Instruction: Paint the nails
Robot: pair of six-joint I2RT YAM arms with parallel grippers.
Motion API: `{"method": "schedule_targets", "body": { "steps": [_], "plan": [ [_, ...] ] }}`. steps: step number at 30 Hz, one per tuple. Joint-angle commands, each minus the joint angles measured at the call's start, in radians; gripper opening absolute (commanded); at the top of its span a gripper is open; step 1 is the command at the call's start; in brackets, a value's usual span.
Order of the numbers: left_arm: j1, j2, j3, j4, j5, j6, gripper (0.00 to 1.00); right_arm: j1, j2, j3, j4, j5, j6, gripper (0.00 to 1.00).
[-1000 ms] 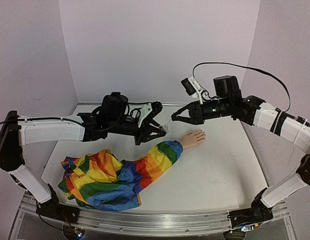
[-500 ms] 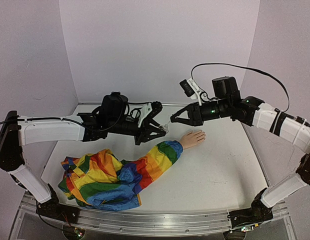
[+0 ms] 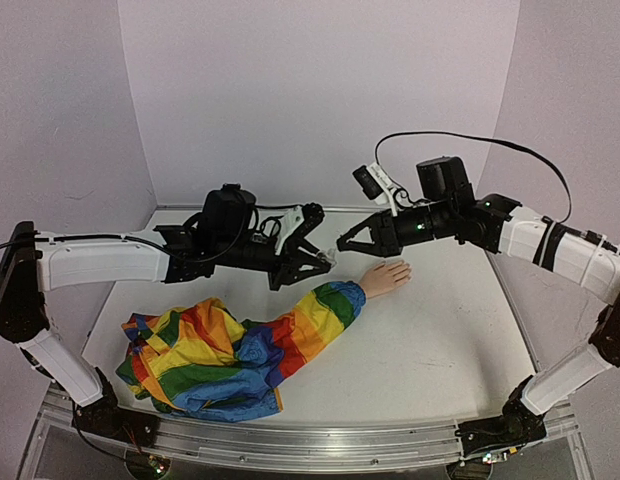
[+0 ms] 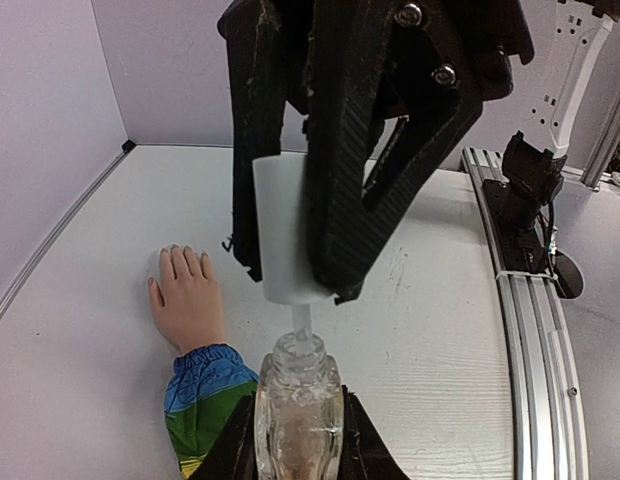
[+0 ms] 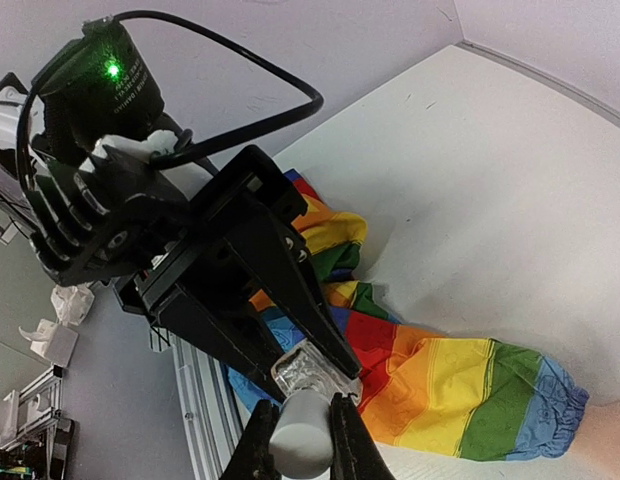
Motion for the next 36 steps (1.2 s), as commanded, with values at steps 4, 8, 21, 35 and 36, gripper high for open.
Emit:
{"method": "schedule_targets", "body": {
  "steps": [4,8,21,35,36],
  "plan": [
    [-0.003,-0.057,0.011,0.057,0.023,-0.008,0.00,0.012,0.030,0.017,-0.007,-0.035,-0.021,0.00],
    [-0.008,-0.058,0.018,0.057,0.030,-0.005,0.00,0.013,0.046,0.022,-0.014,-0.042,-0.025,0.00],
    [-0.015,-0.085,0.072,0.036,0.175,-0.004,0.00,0.013,0.195,0.154,-0.365,-0.232,-0.352,0.00],
    [-0.101,0.056,0.154,0.370,-0.597,0.035,0.00,0.081,0.230,0.132,-0.052,0.336,0.370,0.00],
    [-0.101,0.073,0.170,0.383,-0.607,0.032,0.00,0.099,0.222,0.121,-0.021,0.389,0.442,0.00]
  ]
}}
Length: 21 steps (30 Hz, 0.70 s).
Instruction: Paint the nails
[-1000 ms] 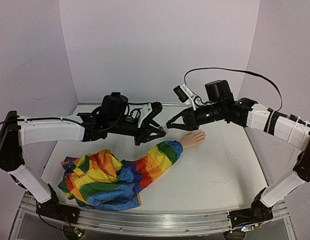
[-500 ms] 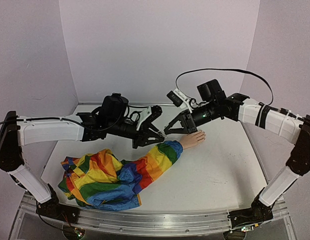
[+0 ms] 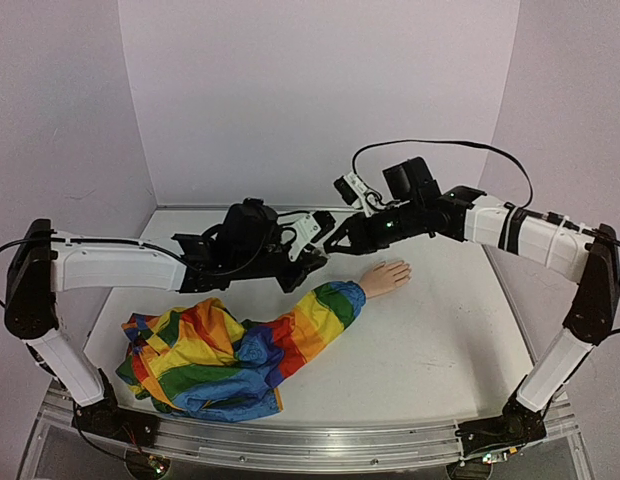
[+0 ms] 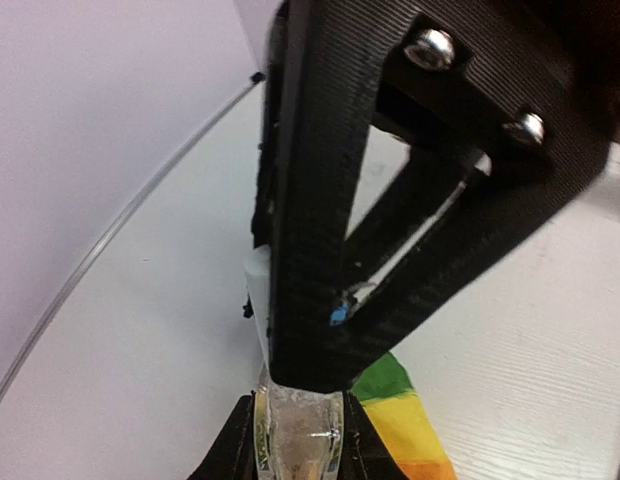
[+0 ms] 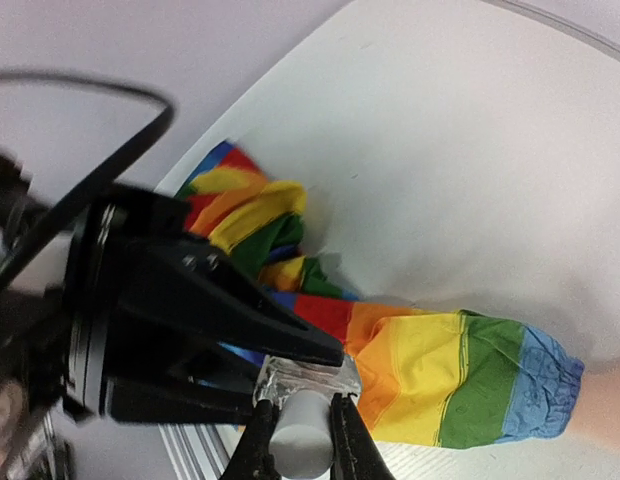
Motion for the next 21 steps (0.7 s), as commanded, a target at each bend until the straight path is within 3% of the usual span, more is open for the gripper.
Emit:
{"method": "schedule_targets", "body": {
  "steps": [1,5,8,10,16,19,21],
  "plan": [
    [-0.015,0.037,0.159,0.435,-0.156,-0.004,0.00,0.095,0.012,-0.037,0.129,0.322,0.452,0.00],
    [-0.020,0.066,0.161,0.456,-0.125,-0.028,0.00,0.111,-0.002,-0.035,0.145,0.409,0.518,0.00],
    [-0.021,0.048,0.110,0.454,-0.114,-0.045,0.00,0.109,-0.031,-0.025,0.146,0.403,0.485,0.09],
    [-0.021,0.024,0.057,0.451,-0.139,-0.068,0.00,0.093,-0.053,-0.015,0.145,0.385,0.450,0.20],
    [-0.020,-0.043,-0.024,0.310,-0.207,-0.166,0.00,0.017,-0.154,0.000,0.143,0.270,0.294,0.74],
    [-0.018,-0.068,-0.037,0.275,-0.177,-0.203,0.00,-0.042,-0.206,-0.020,0.142,0.169,0.233,0.90],
    [-0.012,-0.079,-0.025,0.237,-0.122,-0.222,0.00,-0.086,-0.224,-0.031,0.142,0.061,0.185,0.95]
  ]
}}
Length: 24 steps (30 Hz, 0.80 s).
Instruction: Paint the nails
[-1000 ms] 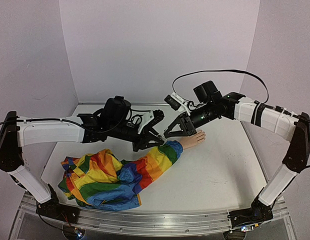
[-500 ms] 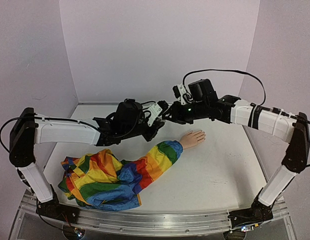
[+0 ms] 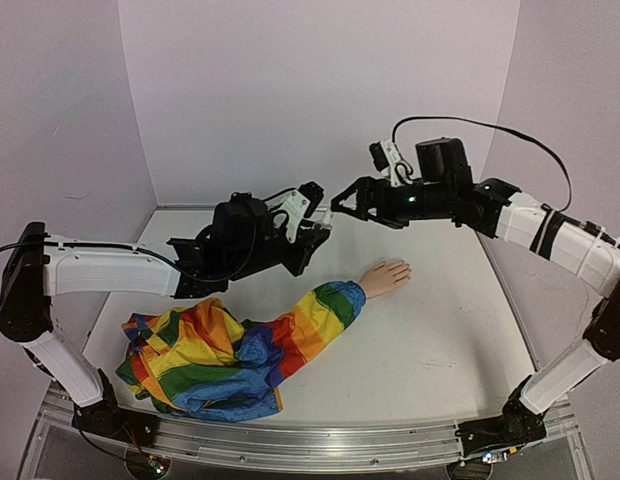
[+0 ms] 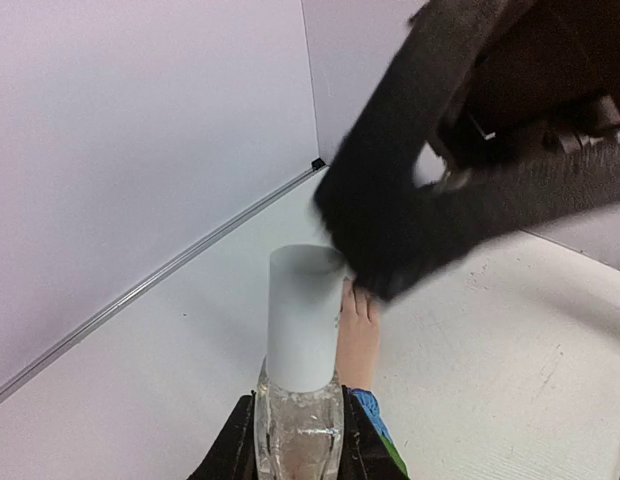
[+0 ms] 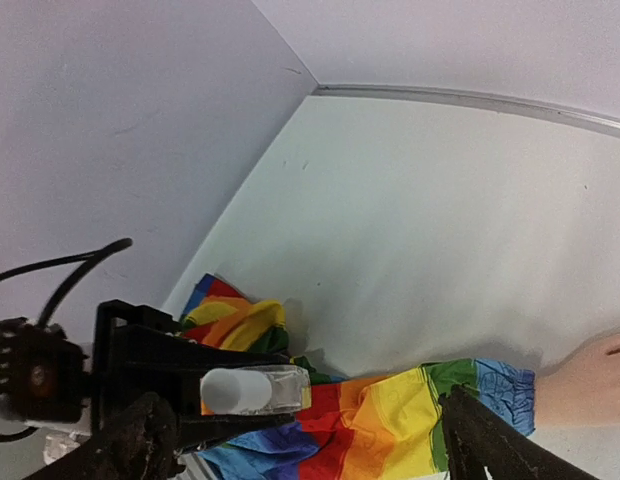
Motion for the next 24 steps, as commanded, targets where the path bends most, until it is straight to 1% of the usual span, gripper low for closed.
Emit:
{"method": "schedule_targets", "body": {
  "steps": [1,3,4,5,7,9,11,12,16,18,20,24],
  "plan": [
    [0.019,-0.077,0.014,-0.029,0.103,-0.087,0.00,-0.092,-0.089,-0.014,0.019,-0.253,-0.146,0.95],
    [0.051,-0.087,0.025,-0.046,0.272,-0.156,0.00,-0.100,-0.085,-0.023,0.025,-0.380,-0.212,0.96],
    [0.070,-0.090,0.030,-0.048,0.383,-0.192,0.00,-0.100,-0.079,-0.019,0.030,-0.441,-0.238,0.96],
    [0.087,-0.091,0.035,-0.047,0.454,-0.228,0.00,-0.100,-0.073,-0.016,0.039,-0.503,-0.255,0.95],
    [0.109,-0.084,0.052,-0.046,0.584,-0.274,0.00,-0.100,-0.064,-0.015,0.061,-0.577,-0.278,0.91],
    [0.116,-0.076,0.070,-0.046,0.688,-0.293,0.00,-0.100,-0.058,-0.014,0.084,-0.636,-0.292,0.85],
    [0.116,-0.070,0.078,-0.046,0.755,-0.307,0.00,-0.100,-0.049,-0.014,0.108,-0.700,-0.297,0.79],
    [0.117,-0.065,0.082,-0.046,0.782,-0.311,0.00,-0.100,-0.045,-0.013,0.117,-0.718,-0.298,0.77],
    [0.117,-0.051,0.099,-0.045,0.874,-0.326,0.00,-0.100,-0.025,-0.009,0.145,-0.757,-0.292,0.62],
    [0.117,-0.047,0.108,-0.046,0.903,-0.329,0.00,-0.100,-0.011,-0.003,0.148,-0.766,-0.291,0.61],
    [0.117,-0.046,0.112,-0.045,0.918,-0.328,0.00,-0.100,-0.004,-0.002,0.152,-0.778,-0.291,0.56],
    [0.117,-0.042,0.121,-0.045,0.926,-0.327,0.00,-0.099,-0.002,-0.020,0.195,-0.835,-0.265,0.49]
  ]
}}
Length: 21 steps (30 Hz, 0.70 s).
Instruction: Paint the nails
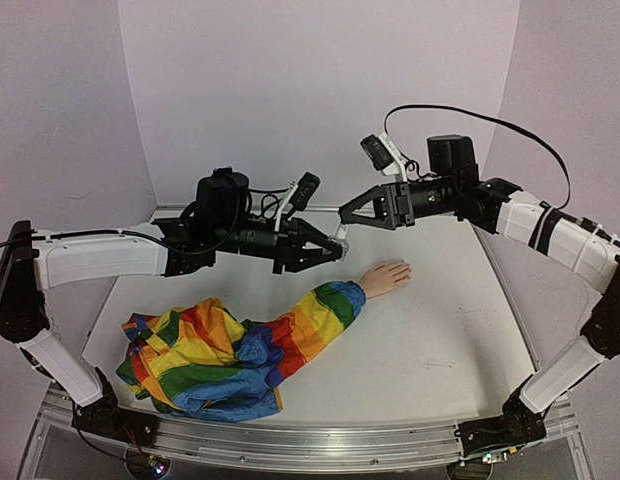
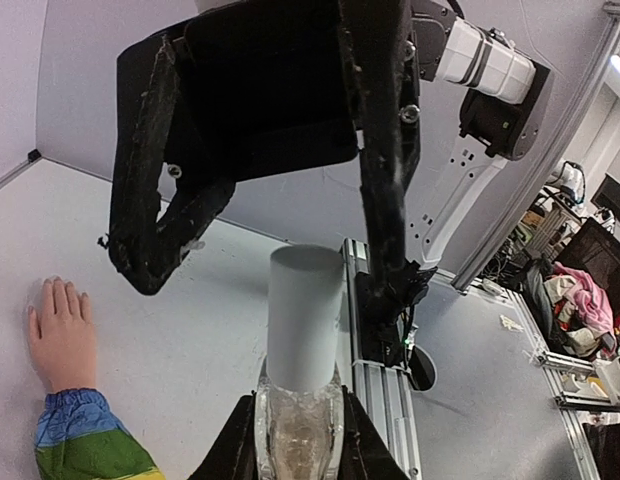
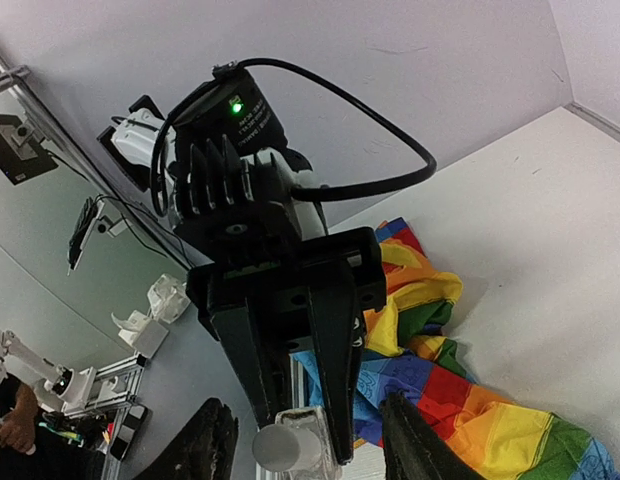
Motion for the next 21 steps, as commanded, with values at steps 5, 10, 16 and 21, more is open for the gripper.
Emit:
{"method": "schedule_targets", "body": {
  "steps": [5,10,16,21],
  "plan": [
    [0.002,0.003,0.074,0.039,0.069,-0.014,0.00,0.001,-0.002,-0.029,0.134,-0.141,0.042,0.39],
    [0.002,0.007,0.080,0.043,0.069,-0.016,0.00,0.002,-0.005,-0.047,0.163,-0.151,0.061,0.41],
    [0.002,0.009,0.087,0.045,0.067,-0.018,0.00,0.001,-0.007,-0.053,0.172,-0.157,0.062,0.23],
    [0.002,0.004,0.091,0.048,0.001,-0.009,0.00,0.007,-0.009,-0.059,0.178,-0.158,0.062,0.00]
  ]
}}
